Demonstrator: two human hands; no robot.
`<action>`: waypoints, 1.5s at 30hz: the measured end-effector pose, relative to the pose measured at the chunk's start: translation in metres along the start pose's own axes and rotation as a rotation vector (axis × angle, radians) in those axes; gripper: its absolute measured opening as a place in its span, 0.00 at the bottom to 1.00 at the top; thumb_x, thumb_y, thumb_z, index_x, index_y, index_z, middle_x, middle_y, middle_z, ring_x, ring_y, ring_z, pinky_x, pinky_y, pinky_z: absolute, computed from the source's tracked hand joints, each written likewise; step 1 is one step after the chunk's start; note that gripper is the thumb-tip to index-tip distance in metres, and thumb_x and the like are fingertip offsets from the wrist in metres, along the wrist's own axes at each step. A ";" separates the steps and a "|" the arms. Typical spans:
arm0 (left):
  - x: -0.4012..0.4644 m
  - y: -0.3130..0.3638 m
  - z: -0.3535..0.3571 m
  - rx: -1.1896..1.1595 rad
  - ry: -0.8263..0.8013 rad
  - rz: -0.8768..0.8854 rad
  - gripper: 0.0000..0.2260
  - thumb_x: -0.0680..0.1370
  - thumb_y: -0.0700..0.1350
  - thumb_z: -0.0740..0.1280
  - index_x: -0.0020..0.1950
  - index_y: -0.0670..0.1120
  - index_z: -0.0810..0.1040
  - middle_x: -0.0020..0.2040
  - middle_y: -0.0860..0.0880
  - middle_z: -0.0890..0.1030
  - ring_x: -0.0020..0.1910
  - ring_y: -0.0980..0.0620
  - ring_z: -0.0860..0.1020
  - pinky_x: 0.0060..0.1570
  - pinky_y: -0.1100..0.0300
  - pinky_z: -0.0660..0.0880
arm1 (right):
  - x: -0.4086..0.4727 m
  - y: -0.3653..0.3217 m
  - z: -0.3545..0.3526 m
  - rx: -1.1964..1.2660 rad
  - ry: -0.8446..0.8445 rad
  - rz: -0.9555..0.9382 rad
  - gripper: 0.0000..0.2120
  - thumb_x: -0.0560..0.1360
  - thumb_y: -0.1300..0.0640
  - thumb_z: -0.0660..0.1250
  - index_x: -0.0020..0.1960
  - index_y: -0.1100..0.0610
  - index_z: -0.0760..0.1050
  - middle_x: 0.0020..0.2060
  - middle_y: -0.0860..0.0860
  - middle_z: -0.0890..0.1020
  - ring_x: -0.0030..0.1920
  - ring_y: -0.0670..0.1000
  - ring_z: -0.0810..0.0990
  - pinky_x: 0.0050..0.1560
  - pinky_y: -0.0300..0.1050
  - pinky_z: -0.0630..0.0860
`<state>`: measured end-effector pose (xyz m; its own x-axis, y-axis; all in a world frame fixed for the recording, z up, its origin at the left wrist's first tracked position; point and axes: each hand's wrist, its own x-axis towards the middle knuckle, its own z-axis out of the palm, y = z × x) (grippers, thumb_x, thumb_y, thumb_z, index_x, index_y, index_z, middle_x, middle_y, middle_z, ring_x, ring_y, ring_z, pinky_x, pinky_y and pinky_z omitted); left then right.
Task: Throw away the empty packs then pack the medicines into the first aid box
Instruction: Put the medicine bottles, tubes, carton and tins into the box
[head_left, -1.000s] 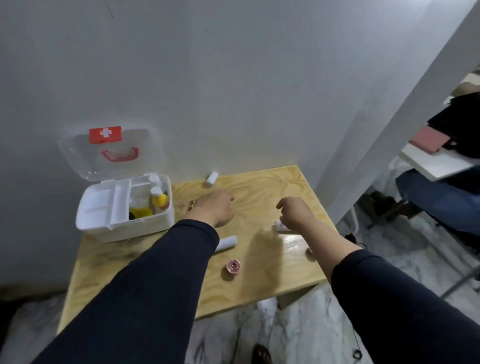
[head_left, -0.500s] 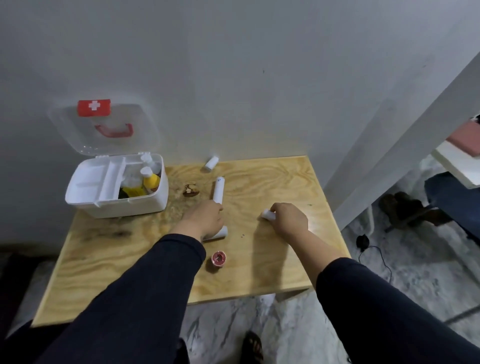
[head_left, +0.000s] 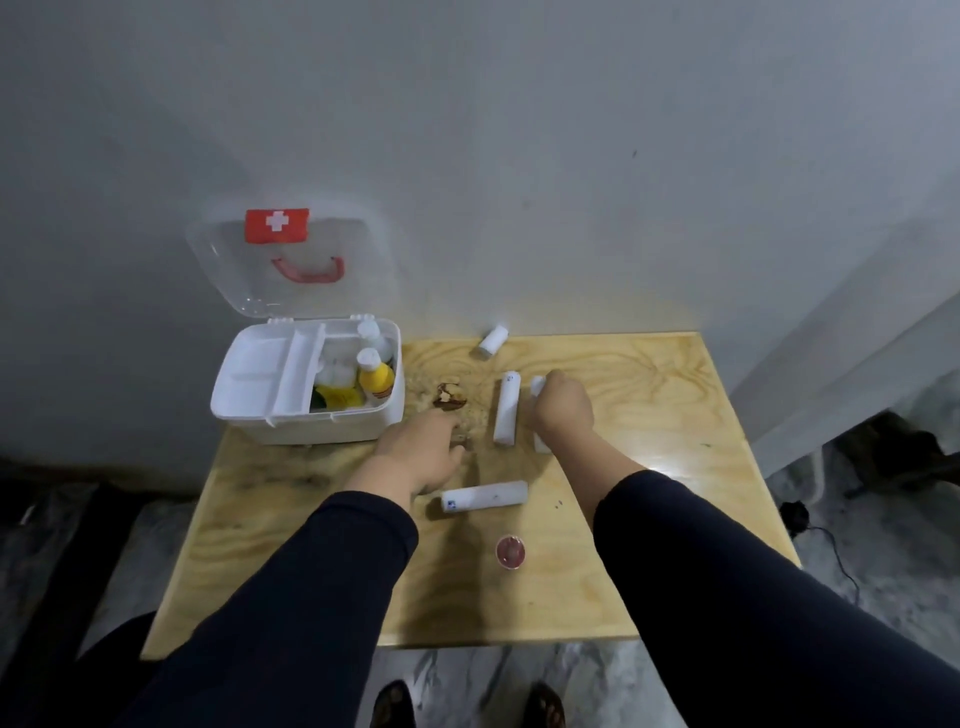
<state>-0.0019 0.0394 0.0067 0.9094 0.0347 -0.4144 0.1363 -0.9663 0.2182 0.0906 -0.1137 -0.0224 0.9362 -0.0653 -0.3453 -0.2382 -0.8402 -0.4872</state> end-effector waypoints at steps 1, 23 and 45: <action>0.002 -0.003 0.001 0.002 -0.008 0.002 0.21 0.81 0.51 0.60 0.74 0.48 0.68 0.72 0.49 0.70 0.69 0.46 0.71 0.64 0.48 0.71 | 0.002 -0.002 0.001 -0.003 0.001 0.010 0.12 0.81 0.56 0.57 0.59 0.62 0.72 0.56 0.58 0.79 0.55 0.57 0.79 0.43 0.44 0.69; -0.007 -0.027 -0.034 -0.017 -0.009 0.128 0.19 0.81 0.49 0.60 0.73 0.48 0.70 0.69 0.47 0.74 0.66 0.45 0.74 0.63 0.49 0.73 | -0.038 -0.044 -0.003 0.060 0.147 -0.183 0.25 0.73 0.57 0.65 0.70 0.52 0.66 0.61 0.55 0.78 0.57 0.58 0.78 0.43 0.43 0.70; -0.041 -0.177 -0.063 -0.064 0.134 -0.115 0.26 0.80 0.56 0.61 0.74 0.44 0.63 0.72 0.45 0.68 0.68 0.43 0.70 0.63 0.50 0.71 | -0.106 -0.205 0.059 0.388 -0.050 -0.521 0.27 0.71 0.59 0.71 0.68 0.54 0.67 0.63 0.53 0.77 0.61 0.55 0.78 0.61 0.51 0.76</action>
<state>-0.0380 0.2251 0.0407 0.9302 0.1816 -0.3191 0.2630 -0.9360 0.2341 0.0253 0.0967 0.0669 0.9434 0.3312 -0.0182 0.1587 -0.4988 -0.8521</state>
